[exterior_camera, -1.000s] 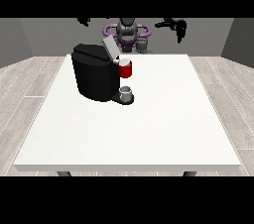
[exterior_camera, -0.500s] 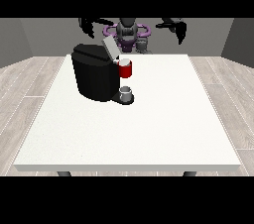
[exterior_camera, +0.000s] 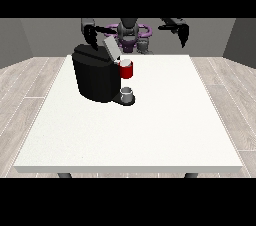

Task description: Insert the coffee pod into the coffee machine and close the lid

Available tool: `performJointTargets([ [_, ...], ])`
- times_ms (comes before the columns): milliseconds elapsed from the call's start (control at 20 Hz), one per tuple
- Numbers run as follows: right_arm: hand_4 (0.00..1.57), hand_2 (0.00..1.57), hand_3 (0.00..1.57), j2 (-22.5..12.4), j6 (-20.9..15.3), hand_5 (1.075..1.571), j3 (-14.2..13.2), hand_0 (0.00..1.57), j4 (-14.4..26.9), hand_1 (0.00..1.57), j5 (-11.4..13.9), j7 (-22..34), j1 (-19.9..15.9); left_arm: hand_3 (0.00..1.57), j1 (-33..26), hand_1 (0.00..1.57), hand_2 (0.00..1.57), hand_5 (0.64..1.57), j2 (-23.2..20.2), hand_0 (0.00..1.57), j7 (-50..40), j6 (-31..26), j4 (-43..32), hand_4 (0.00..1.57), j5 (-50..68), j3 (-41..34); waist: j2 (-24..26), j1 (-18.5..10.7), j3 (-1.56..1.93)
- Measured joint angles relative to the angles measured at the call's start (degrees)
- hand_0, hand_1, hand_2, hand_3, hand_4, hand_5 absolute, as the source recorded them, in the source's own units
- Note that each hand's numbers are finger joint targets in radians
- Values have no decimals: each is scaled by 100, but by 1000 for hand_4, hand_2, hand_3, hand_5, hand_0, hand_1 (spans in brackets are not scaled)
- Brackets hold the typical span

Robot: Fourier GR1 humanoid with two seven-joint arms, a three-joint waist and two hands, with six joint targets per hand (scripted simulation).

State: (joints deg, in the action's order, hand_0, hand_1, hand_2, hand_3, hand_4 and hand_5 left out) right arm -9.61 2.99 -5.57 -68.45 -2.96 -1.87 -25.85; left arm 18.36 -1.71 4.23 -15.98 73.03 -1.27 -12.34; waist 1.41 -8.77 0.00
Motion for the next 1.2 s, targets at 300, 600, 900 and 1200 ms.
performJointTargets([
  [300,0,0,0,-55,55,1571,35,0,313,0,150,8,-421,0,-337,0,0,1571,-64,0,-8,109,342,0,26,140,-164,55,0],
  [600,0,0,0,25,27,1571,66,0,567,0,280,-164,-711,0,-311,0,0,1571,-99,0,-183,342,637,0,121,189,-275,134,-16],
  [900,0,0,0,60,50,1571,91,0,698,0,358,-248,-1019,0,-348,0,0,1571,-253,0,-19,328,578,0,195,167,-442,161,-18],
  [1200,0,0,0,195,-24,1571,179,0,845,0,500,-309,-1160,0,-412,0,0,1571,-292,0,45,413,574,0,183,231,-454,191,-15],
])
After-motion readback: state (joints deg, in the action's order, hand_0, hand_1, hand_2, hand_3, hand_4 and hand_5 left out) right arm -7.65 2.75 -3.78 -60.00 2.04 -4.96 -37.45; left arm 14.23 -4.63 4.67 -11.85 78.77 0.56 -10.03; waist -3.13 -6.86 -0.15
